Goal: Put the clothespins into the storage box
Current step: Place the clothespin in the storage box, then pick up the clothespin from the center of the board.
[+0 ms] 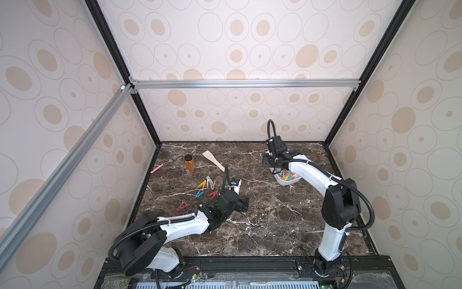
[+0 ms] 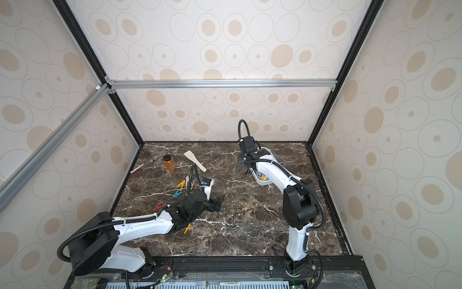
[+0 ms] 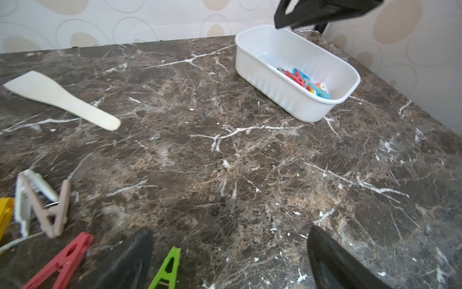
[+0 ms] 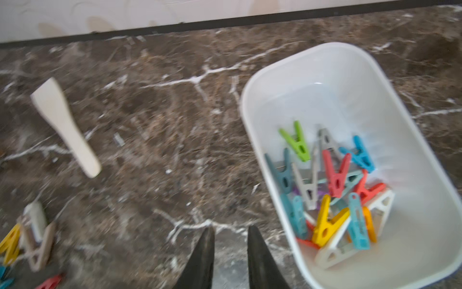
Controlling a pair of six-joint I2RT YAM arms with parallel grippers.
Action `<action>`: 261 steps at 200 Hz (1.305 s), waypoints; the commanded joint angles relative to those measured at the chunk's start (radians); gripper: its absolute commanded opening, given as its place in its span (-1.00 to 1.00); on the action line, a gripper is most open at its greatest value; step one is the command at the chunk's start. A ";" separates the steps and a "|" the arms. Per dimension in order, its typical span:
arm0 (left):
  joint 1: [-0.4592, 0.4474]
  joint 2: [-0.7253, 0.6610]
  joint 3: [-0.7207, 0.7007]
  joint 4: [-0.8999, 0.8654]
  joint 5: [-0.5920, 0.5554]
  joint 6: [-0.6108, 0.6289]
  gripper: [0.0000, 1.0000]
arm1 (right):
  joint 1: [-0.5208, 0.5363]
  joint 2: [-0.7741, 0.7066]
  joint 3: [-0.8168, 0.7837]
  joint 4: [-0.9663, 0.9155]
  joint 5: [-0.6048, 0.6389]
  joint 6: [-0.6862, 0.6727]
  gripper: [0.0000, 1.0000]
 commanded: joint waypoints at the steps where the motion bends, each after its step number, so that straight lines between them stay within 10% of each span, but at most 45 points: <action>1: 0.070 -0.080 -0.042 -0.109 -0.020 -0.097 0.92 | 0.130 0.007 -0.050 -0.056 -0.030 0.047 -0.39; 127: 0.185 -0.369 -0.264 -0.242 -0.057 -0.252 0.93 | 0.460 0.248 -0.015 -0.060 -0.079 0.325 -0.22; 261: 0.186 -0.359 -0.256 -0.212 -0.009 -0.210 0.87 | 0.431 0.204 -0.034 -0.083 0.044 0.262 -0.90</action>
